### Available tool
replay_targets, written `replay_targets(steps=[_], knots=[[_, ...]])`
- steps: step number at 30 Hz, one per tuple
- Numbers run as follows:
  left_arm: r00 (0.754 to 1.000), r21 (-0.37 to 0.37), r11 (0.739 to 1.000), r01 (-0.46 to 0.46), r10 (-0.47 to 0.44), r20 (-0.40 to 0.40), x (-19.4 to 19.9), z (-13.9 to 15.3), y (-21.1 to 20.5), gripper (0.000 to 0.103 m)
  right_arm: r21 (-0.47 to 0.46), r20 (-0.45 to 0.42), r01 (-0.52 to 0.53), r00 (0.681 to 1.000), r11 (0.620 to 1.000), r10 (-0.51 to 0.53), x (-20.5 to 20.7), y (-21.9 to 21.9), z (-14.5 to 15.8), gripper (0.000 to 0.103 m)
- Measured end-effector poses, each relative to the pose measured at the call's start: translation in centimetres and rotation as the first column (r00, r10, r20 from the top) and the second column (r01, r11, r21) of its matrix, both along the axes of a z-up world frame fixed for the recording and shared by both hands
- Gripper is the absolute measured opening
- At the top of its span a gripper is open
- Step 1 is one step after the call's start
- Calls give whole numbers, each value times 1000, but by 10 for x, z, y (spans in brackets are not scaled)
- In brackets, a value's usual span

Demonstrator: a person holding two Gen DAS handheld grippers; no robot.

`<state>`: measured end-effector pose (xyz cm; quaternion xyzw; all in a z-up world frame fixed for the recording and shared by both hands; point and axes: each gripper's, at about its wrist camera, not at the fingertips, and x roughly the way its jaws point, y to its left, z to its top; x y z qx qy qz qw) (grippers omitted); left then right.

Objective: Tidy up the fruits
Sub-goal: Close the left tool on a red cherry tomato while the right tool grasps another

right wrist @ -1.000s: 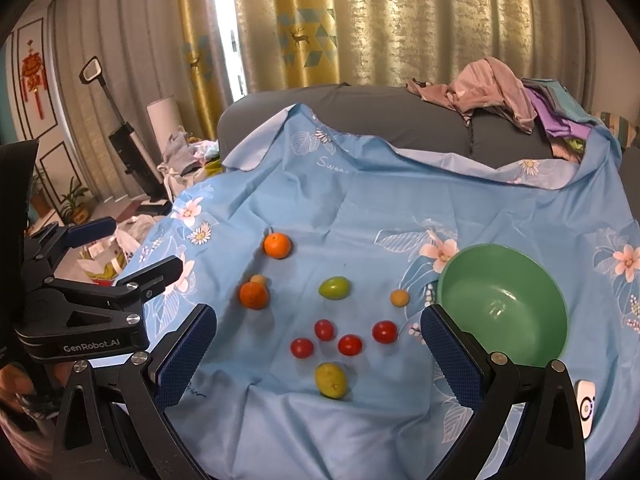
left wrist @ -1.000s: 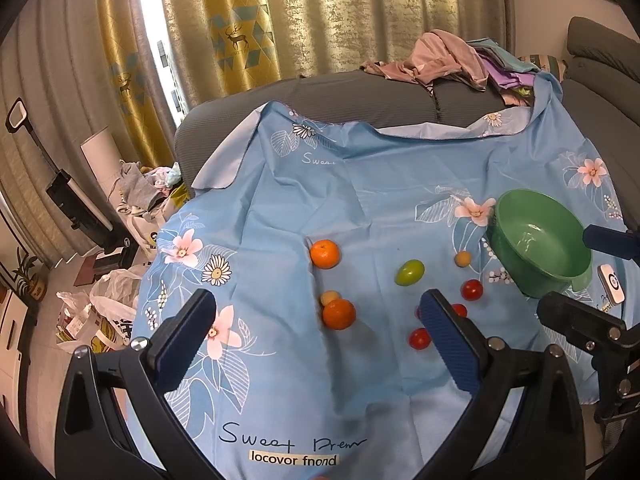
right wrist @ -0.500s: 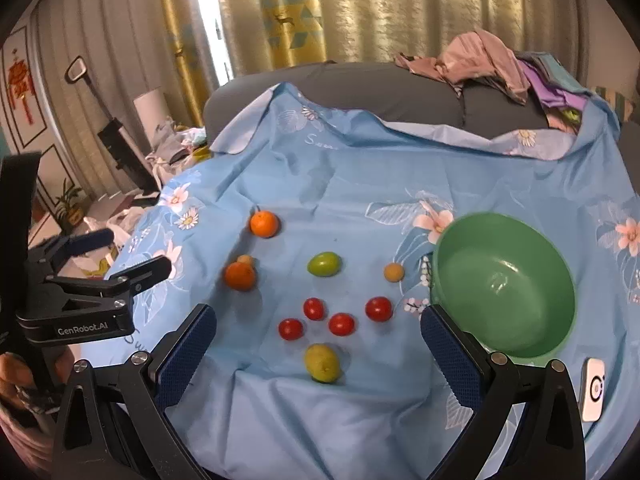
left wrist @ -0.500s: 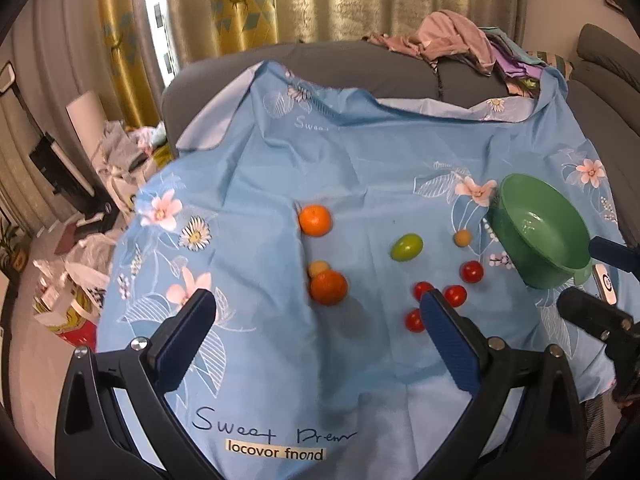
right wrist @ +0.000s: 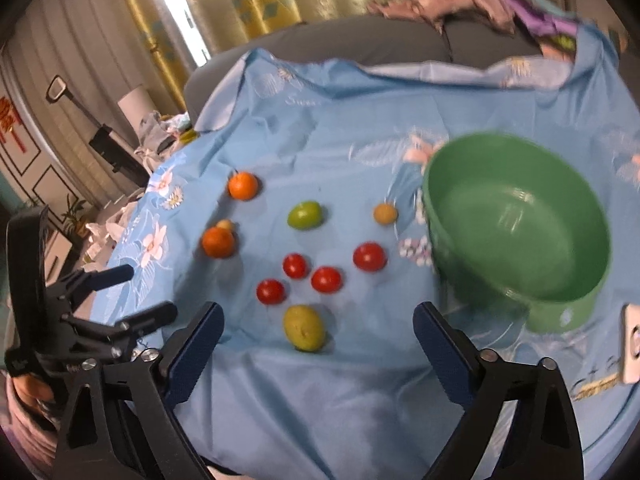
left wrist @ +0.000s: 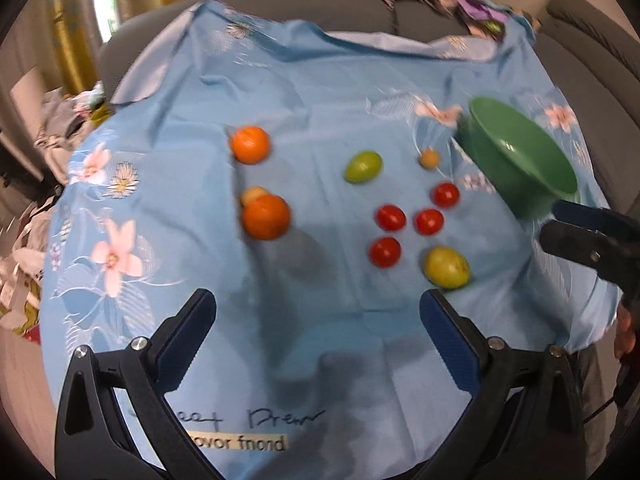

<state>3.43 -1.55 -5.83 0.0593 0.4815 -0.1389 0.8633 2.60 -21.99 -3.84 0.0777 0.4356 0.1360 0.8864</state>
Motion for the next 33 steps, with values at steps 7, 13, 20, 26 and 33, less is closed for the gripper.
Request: replay_targets(steps=[7, 13, 20, 26, 33], knots=[[999, 18, 999, 42, -41, -17, 18, -23, -18, 98, 65, -80, -5, 997, 998, 10, 19, -2, -33, 78], [997, 9, 997, 77, -77, -33, 37, -38, -36, 85, 100, -111, -19, 993, 995, 30, 43, 0, -52, 68], [994, -3, 995, 99, -99, -48, 53, -48, -46, 64, 92, -142, -52, 988, 994, 65, 64, 6, -66, 57], [990, -7, 991, 133, -133, -43, 58, -53, -56, 49, 60, -159, -74, 984, 995, 83, 77, 11, -77, 49], [986, -16, 989, 149, -150, -66, 63, -62, -58, 27, 23, -159, -109, 981, 994, 112, 82, 17, -79, 33]])
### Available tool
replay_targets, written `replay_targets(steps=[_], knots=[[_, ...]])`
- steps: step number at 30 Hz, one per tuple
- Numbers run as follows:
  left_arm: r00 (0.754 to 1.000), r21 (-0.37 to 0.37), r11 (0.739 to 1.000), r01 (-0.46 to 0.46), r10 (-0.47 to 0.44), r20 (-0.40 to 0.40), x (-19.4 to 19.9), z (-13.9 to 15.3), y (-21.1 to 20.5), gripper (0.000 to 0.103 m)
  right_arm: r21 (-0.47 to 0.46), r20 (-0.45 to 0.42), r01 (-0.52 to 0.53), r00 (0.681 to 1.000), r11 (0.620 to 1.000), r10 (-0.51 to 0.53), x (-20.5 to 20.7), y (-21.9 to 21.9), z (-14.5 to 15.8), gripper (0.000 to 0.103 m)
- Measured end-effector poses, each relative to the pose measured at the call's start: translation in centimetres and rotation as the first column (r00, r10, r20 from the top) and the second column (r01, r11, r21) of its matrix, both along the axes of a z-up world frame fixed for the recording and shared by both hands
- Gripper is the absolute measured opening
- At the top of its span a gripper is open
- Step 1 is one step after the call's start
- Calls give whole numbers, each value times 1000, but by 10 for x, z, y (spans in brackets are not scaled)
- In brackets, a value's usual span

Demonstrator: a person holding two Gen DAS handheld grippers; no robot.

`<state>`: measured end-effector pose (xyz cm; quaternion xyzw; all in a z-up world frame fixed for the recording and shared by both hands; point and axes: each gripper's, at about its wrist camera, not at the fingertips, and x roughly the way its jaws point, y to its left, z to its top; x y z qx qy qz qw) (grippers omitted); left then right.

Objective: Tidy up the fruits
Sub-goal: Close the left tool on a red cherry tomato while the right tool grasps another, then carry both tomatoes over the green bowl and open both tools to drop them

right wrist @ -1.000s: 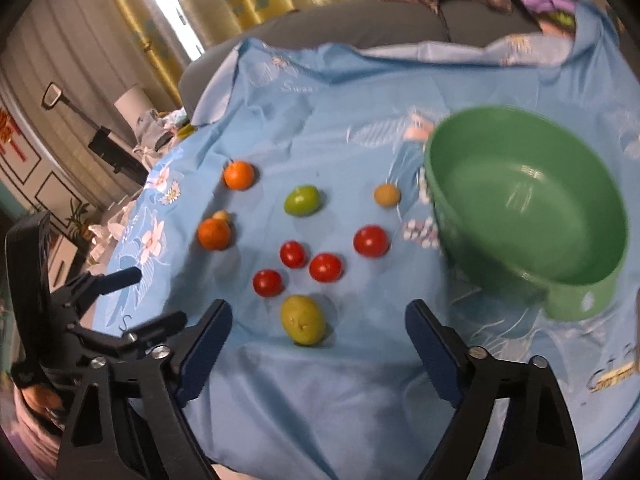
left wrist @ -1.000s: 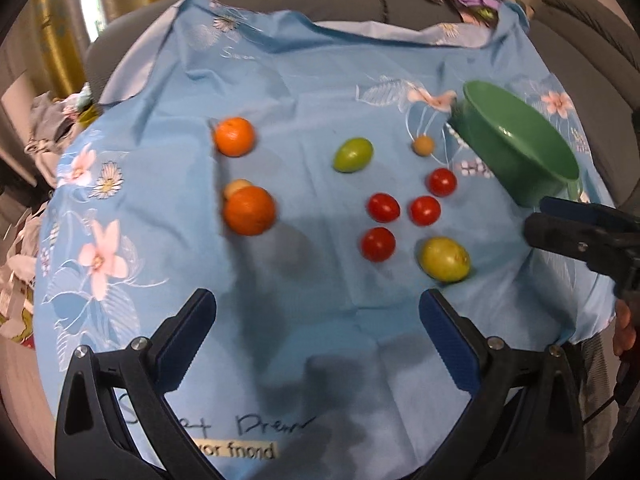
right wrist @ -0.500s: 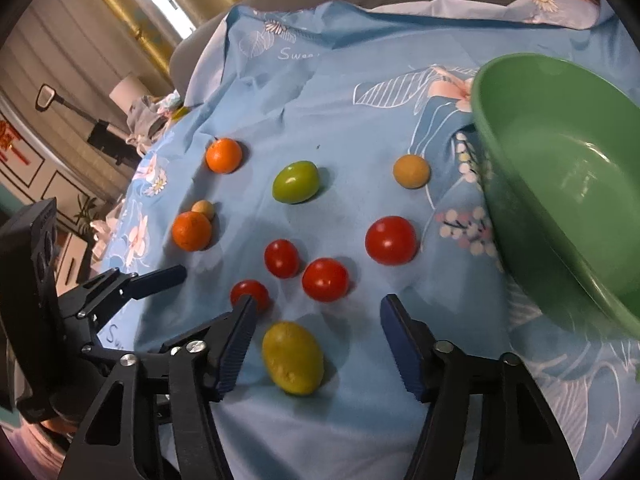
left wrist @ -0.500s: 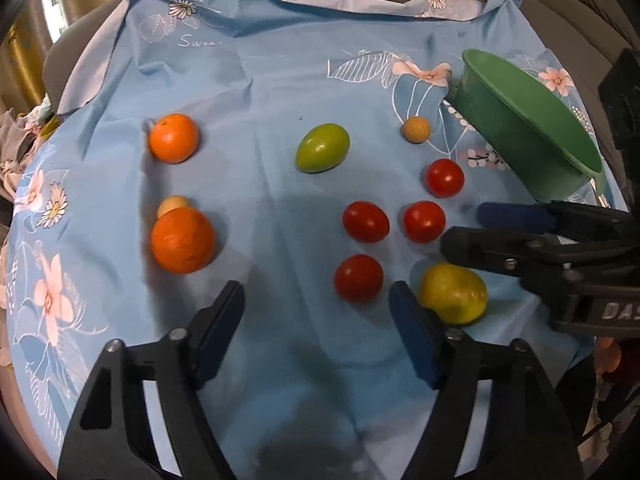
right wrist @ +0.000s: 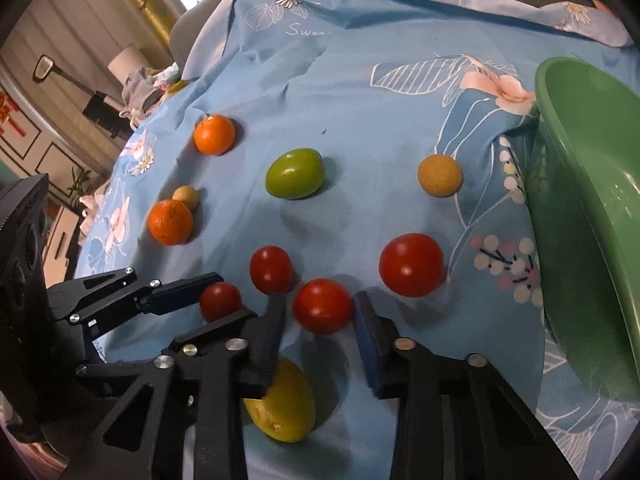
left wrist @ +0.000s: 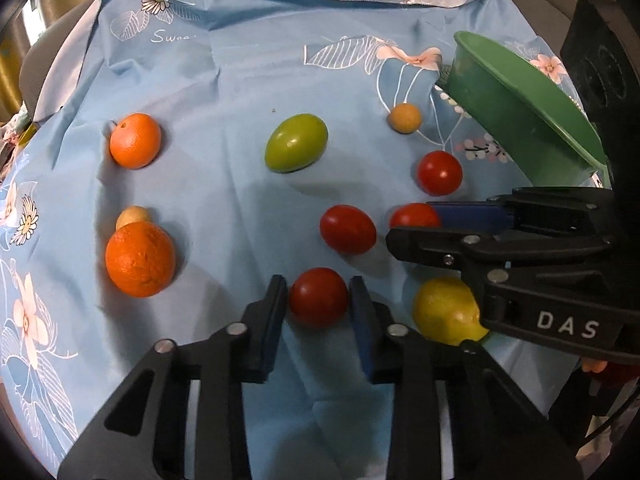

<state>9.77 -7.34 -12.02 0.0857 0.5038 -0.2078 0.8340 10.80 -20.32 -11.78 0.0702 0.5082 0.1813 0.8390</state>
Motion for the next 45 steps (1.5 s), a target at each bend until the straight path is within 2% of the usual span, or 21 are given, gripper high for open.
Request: replay_targets(steps=[6, 11, 25, 34, 45], knots=[[1000, -12, 1000, -1, 1, 3, -3, 2, 1, 26, -16, 11, -2, 1000, 1000, 2, 1, 3, 1, 32], [1000, -23, 1000, 0, 0, 26, -8, 15, 1, 26, 3, 30, 4, 1000, 1000, -4, -3, 5, 9, 32], [987, -47, 998, 31, -23, 158, -19, 72, -18, 27, 66, 197, 54, 978, 996, -66, -39, -24, 71, 32], [972, -39, 993, 113, -102, 211, -21, 93, -59, 27, 98, 261, 119, 955, 988, -141, -53, -62, 92, 32], [942, -40, 970, 241, -224, 250, -10, 104, -137, 27, 117, 285, 302, 903, 946, -323, -62, -133, 95, 32]])
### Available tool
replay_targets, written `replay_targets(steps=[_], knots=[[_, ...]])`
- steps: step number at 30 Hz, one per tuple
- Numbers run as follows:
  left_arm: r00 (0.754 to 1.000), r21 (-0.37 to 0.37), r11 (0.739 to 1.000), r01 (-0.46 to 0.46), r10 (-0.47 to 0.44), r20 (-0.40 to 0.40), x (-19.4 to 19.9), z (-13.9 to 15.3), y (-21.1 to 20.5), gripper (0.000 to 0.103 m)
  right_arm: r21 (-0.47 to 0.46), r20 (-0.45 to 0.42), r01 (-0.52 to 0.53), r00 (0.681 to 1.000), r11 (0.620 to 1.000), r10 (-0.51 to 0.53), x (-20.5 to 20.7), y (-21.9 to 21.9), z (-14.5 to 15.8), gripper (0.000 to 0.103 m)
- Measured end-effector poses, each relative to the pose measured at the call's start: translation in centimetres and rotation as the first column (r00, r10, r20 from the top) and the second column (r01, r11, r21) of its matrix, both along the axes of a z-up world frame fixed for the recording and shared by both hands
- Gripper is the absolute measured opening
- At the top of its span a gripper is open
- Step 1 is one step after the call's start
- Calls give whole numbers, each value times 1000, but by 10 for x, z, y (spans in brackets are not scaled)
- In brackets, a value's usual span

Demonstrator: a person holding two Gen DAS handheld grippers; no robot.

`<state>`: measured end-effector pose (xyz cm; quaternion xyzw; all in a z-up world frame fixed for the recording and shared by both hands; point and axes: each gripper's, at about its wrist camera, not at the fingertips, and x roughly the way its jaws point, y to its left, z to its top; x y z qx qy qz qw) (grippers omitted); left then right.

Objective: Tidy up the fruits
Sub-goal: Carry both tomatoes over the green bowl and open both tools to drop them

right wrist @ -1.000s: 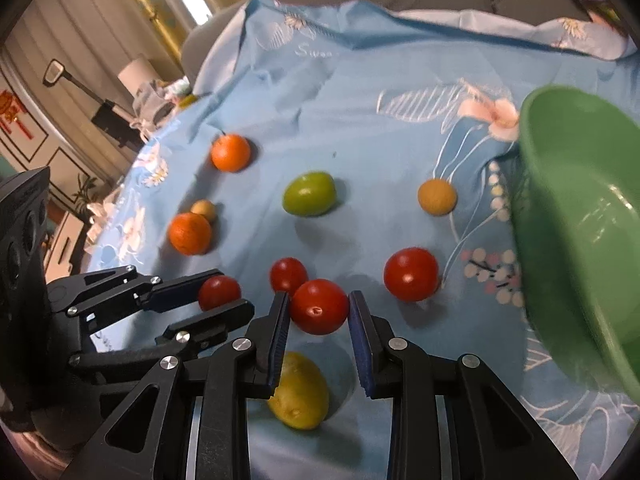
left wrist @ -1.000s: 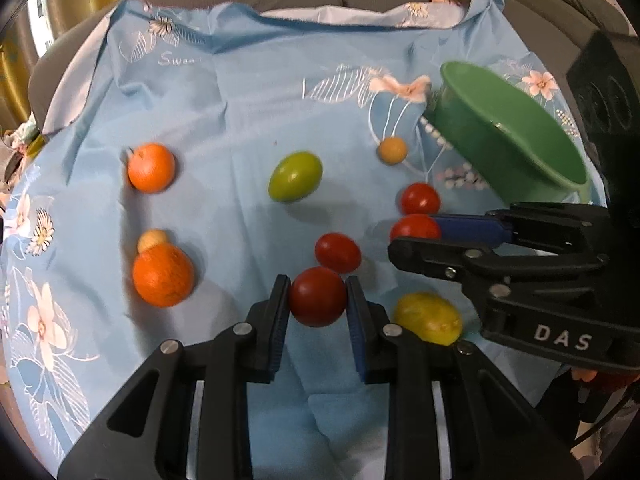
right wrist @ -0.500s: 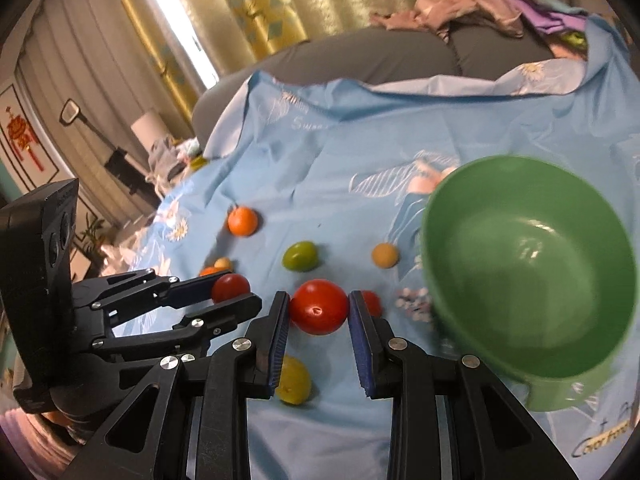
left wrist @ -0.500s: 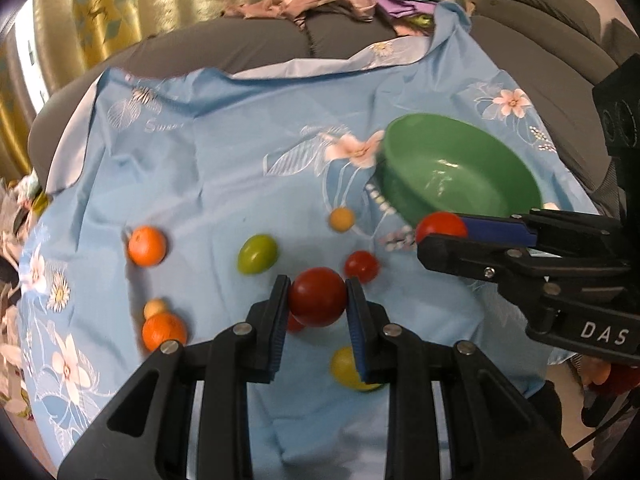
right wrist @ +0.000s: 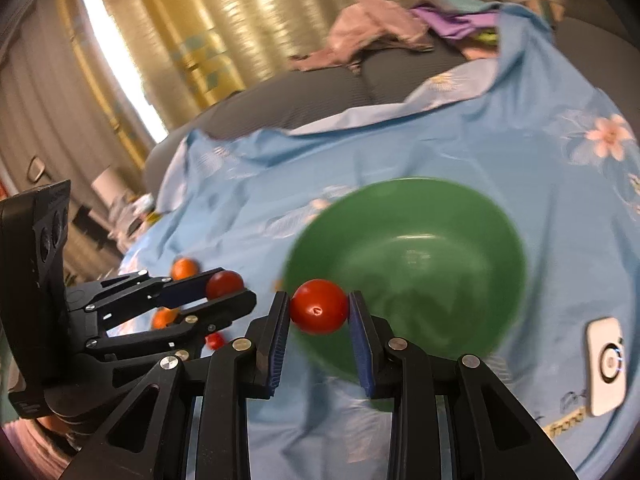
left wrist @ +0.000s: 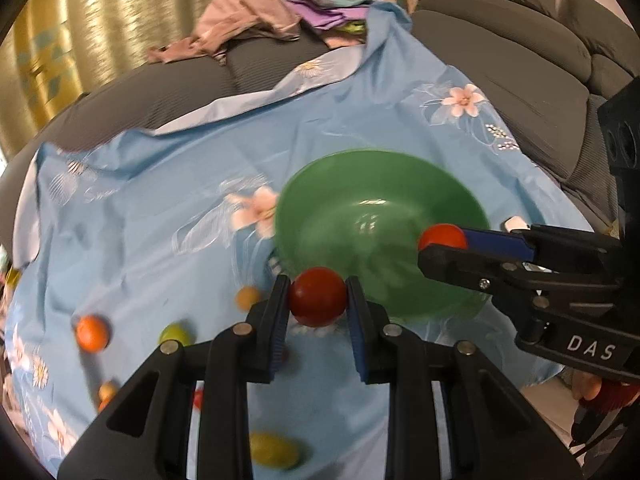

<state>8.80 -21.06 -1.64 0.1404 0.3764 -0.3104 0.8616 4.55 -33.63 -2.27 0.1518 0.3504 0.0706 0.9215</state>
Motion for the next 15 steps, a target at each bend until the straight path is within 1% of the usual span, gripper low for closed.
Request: replay_targets(steps=[3, 6, 10, 15], knots=[[1000, 10, 1000, 19, -19, 1, 6, -5, -18, 27, -15, -9, 55, 998, 998, -55, 0, -17, -3, 32], [999, 19, 999, 36, -36, -4, 11, -10, -31, 27, -39, -19, 87, 996, 995, -88, 1, -26, -7, 32], [999, 47, 997, 54, -53, -7, 15, -20, -43, 27, -46, -39, 108, 993, 993, -110, 4, -36, -15, 32], [998, 67, 996, 54, -53, -13, 21, -29, -50, 27, -59, -59, 111, 992, 992, -114, 9, -38, -21, 32]])
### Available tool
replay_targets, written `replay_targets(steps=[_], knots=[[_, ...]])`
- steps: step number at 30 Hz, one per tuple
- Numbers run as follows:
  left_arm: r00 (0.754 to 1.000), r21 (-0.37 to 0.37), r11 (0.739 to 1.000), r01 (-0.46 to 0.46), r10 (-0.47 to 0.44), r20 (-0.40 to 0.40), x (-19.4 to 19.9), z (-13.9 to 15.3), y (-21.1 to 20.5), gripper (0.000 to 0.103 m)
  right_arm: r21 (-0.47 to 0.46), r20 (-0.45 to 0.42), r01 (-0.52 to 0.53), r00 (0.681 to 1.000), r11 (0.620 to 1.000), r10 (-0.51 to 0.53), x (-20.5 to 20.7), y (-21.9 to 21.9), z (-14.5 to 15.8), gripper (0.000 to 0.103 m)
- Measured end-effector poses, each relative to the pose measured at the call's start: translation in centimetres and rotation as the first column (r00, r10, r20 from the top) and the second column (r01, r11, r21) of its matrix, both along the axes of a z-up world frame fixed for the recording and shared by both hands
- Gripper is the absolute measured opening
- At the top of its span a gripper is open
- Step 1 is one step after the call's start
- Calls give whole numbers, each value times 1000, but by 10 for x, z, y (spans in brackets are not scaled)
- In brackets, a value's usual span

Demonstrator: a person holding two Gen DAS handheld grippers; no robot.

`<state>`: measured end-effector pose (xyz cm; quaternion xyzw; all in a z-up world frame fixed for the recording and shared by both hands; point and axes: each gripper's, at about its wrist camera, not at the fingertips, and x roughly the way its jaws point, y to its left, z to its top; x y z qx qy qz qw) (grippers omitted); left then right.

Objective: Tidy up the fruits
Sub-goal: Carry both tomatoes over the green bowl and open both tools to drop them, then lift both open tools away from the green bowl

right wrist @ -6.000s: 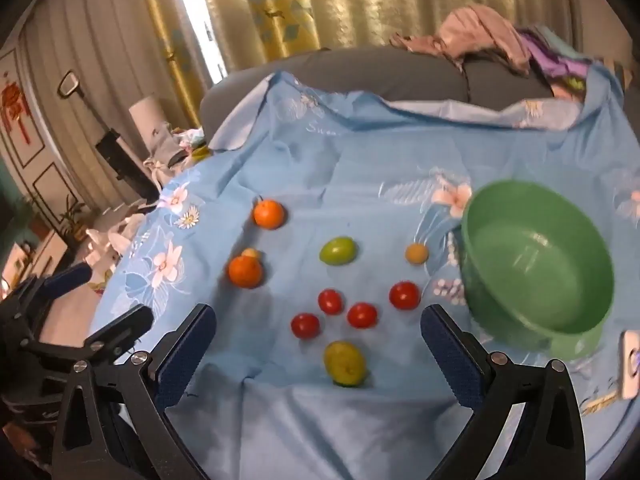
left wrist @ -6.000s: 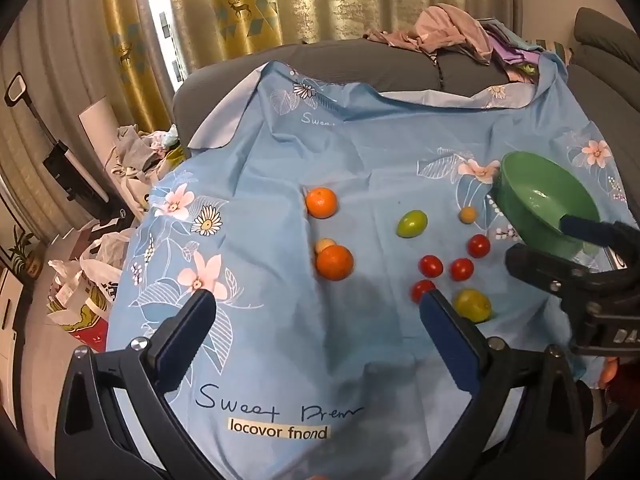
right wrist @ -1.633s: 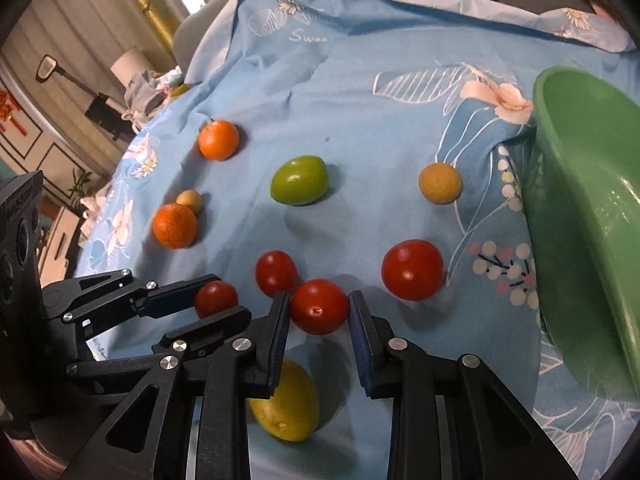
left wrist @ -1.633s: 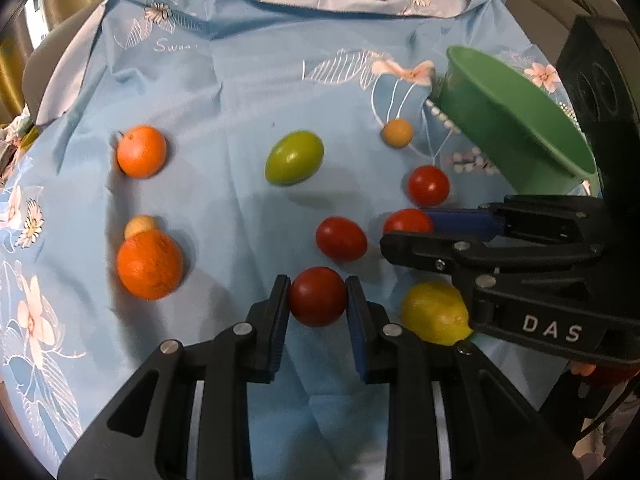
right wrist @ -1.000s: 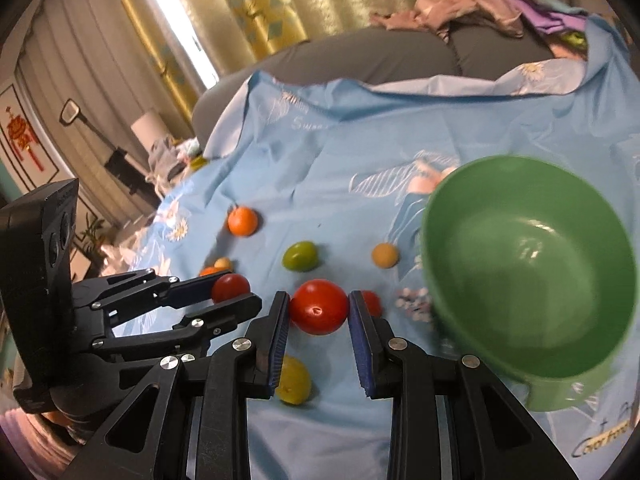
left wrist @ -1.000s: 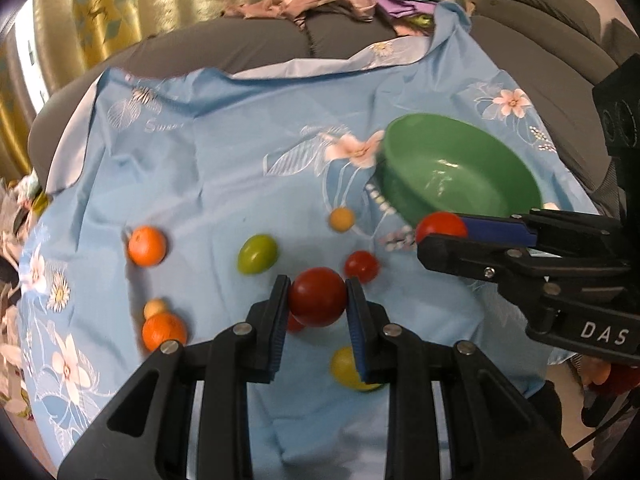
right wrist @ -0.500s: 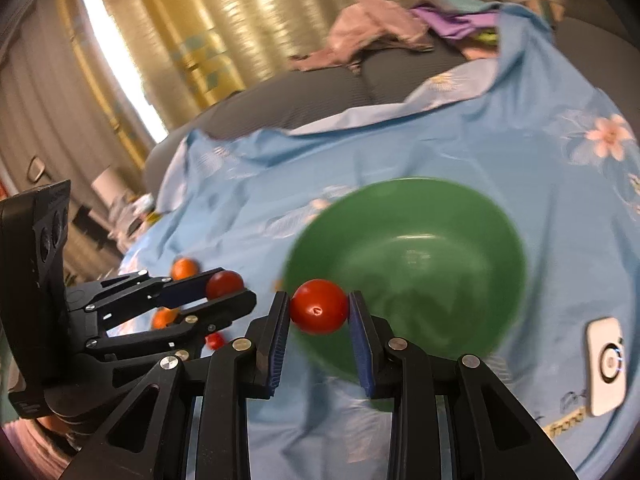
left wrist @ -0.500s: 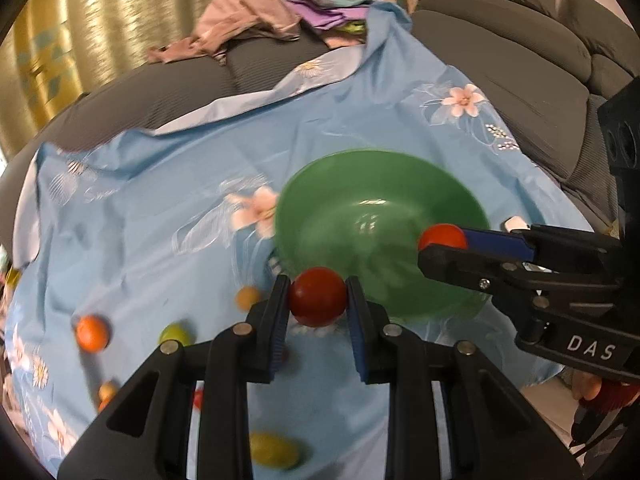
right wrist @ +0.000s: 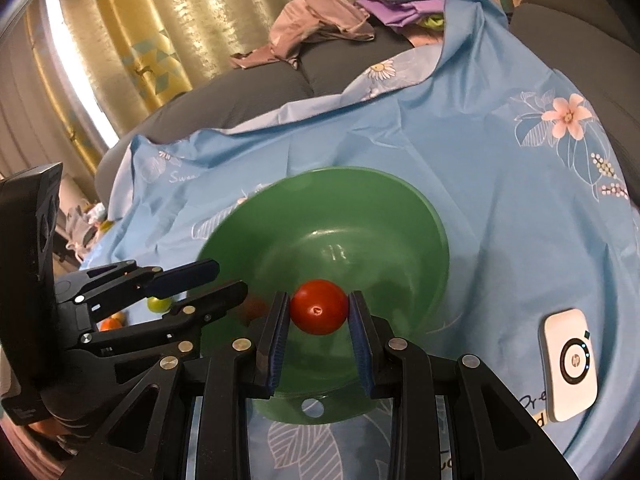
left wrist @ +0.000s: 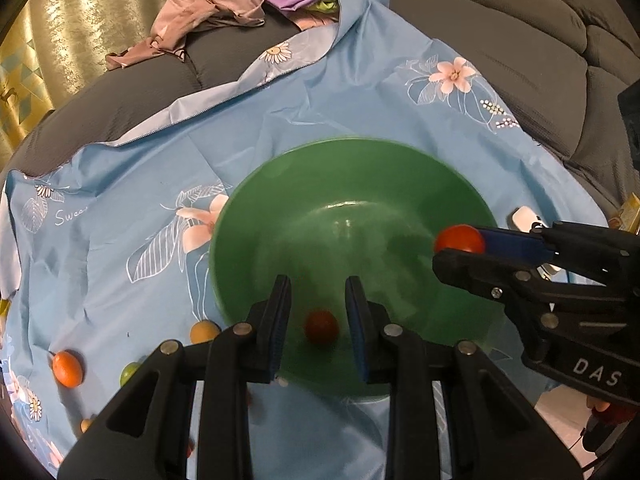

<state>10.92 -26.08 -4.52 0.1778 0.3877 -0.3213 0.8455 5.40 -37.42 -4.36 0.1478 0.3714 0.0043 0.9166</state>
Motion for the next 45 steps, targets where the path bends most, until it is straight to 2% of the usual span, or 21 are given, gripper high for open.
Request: replay_targets(steps=[3, 4, 5, 8, 12, 14, 16, 26, 36, 45], knots=[[1000, 17, 1000, -6, 6, 9, 1, -3, -1, 27, -5, -13, 5, 1000, 1000, -5, 1, 0, -2, 32], [1000, 19, 1000, -8, 8, 13, 0, -3, -1, 31, 0, -16, 6, 1000, 1000, -6, 1, 0, -2, 32], [1000, 21, 1000, -10, 10, 15, 0, -3, 0, 43, 3, -18, 7, 1000, 1000, -7, 1, 0, -3, 32], [999, 19, 999, -27, 26, 33, 0, -2, 5, 64, -2, -18, 13, 1000, 1000, -13, 1, 1, -1, 32], [997, 10, 999, -51, 50, 56, -4, 5, 18, 67, -10, -16, 31, 999, 999, -31, -2, 0, 3, 33], [995, 10, 998, -66, 65, 74, -8, 9, 26, 78, -1, -4, 33, 999, 999, -33, -6, 0, 6, 34], [992, 3, 996, -88, 88, 89, -14, 14, 38, 82, 13, 10, 29, 1000, 999, -29, -11, 1, 10, 34], [972, -68, 983, -171, 180, 149, -58, 45, 102, 88, 55, 72, -84, 994, 995, 80, -38, 39, 29, 37], [947, -104, 964, -243, 259, 191, -92, 63, 145, 94, 30, 94, -204, 975, 978, 201, -49, 90, 46, 37], [928, -122, 949, -290, 310, 209, -103, 67, 172, 98, -9, 91, -271, 958, 962, 271, -51, 126, 55, 37]])
